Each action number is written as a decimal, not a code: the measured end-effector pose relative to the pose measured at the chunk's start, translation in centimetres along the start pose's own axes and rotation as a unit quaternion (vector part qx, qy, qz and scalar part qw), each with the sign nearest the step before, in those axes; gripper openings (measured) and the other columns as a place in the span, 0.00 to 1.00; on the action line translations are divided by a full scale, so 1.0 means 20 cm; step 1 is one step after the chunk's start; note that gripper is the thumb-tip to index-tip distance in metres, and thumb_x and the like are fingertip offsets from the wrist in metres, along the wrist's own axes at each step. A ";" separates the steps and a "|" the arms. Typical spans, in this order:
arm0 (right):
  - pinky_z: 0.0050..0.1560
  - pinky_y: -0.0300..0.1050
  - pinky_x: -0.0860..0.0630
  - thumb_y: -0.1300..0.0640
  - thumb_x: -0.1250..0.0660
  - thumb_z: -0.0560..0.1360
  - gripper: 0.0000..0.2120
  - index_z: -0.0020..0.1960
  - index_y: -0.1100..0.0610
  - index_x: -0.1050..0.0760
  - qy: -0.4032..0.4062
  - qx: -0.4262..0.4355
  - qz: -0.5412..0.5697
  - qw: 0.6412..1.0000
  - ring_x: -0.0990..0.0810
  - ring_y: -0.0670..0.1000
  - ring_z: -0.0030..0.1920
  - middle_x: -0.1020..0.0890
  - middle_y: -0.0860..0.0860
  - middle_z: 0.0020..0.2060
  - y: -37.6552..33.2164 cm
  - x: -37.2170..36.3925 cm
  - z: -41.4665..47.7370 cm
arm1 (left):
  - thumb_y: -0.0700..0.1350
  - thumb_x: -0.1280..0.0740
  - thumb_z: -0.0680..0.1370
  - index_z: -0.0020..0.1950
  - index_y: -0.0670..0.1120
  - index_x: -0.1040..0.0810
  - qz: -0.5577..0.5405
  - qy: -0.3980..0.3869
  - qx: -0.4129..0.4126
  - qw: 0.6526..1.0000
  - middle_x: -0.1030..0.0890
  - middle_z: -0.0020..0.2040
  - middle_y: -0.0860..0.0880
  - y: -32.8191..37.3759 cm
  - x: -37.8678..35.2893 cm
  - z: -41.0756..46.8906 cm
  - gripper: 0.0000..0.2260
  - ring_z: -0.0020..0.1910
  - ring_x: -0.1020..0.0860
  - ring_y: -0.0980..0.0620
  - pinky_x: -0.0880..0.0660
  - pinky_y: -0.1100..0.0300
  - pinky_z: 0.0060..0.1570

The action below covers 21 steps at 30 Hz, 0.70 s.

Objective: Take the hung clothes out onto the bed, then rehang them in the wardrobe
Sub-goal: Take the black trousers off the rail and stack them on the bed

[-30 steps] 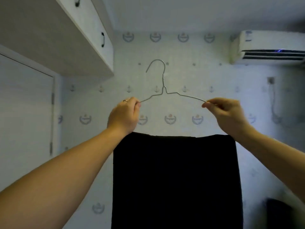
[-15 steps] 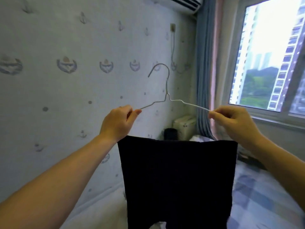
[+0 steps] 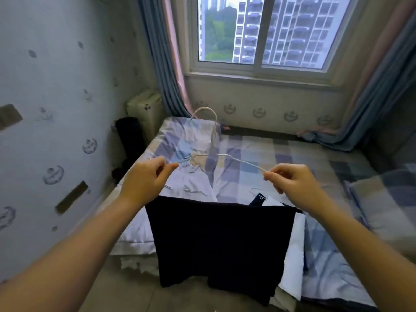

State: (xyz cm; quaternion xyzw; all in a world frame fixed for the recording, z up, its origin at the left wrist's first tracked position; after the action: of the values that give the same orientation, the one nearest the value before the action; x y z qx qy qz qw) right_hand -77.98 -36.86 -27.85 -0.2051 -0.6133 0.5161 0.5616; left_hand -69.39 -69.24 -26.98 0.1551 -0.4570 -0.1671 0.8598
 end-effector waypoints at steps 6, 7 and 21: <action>0.31 0.44 0.31 0.57 0.31 0.77 0.10 0.37 0.55 0.18 0.059 -0.084 -0.016 0.995 0.29 0.49 0.26 0.22 0.53 0.25 0.44 0.17 -0.10 | 0.63 0.39 0.78 0.32 0.54 0.38 -0.042 -0.086 -0.036 0.995 0.34 0.26 0.54 0.07 -0.55 0.17 0.21 0.28 0.31 0.56 0.35 0.55 0.29; 0.32 0.45 0.30 0.57 0.31 0.77 0.10 0.38 0.56 0.18 0.064 -0.097 -0.010 0.993 0.28 0.51 0.27 0.22 0.54 0.25 0.52 0.20 -0.10 | 0.64 0.39 0.78 0.32 0.54 0.38 -0.043 -0.097 -0.039 0.994 0.33 0.27 0.54 0.09 -0.64 0.20 0.21 0.28 0.31 0.55 0.33 0.54 0.29; 0.35 0.44 0.32 0.58 0.31 0.77 0.11 0.37 0.58 0.19 0.074 -0.251 0.020 0.965 0.28 0.47 0.27 0.21 0.53 0.25 1.69 0.63 0.15 | 0.60 0.34 0.78 0.33 0.51 0.34 -0.052 -0.264 0.061 0.961 0.29 0.29 0.53 0.29 -1.87 0.55 0.20 0.31 0.28 0.53 0.35 0.56 0.32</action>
State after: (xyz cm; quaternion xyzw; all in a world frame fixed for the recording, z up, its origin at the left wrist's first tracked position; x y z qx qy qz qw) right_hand -95.35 -14.67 -50.55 -0.3895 -0.6755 0.3405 0.5254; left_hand -97.38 -49.23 -46.06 0.1808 -0.6684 -0.2183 0.6877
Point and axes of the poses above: each hand's wrist, its own z-axis towards the middle knuckle, its own x-axis out of the back of the hand, y = z × x, the point moved 10 cm from there along z, towards the middle knuckle
